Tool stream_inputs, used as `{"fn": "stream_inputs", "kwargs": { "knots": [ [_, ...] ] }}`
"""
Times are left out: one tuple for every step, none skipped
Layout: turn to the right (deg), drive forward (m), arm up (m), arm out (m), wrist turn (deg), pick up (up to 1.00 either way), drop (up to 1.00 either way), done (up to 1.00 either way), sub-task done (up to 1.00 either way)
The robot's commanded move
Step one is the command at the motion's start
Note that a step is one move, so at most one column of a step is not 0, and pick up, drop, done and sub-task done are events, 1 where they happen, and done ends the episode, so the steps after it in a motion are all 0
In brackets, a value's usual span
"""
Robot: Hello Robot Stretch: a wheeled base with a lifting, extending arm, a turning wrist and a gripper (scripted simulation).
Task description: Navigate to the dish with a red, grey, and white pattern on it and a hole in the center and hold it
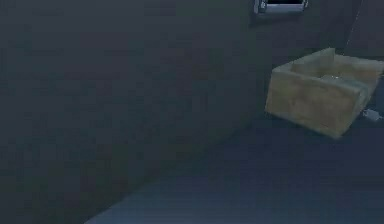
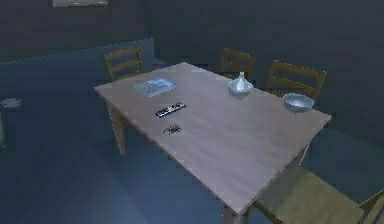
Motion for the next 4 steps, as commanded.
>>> {"fn": "stream_inputs", "kwargs": {
  "knots": [
    [-45.0,0.0,0.0,0.0,0.0,0.0,0.0,0.0,0.0],
    [-42.0,0.0,0.0,0.0,0.0,0.0,0.0,0.0,0.0],
    [0.0,0.05,0.0,0.0,0.0,0.0,0.0,0.0,0.0],
    [45.0,0.0,0.0,0.0,0.0,0.0,0.0,0.0,0.0]
  ]
}}
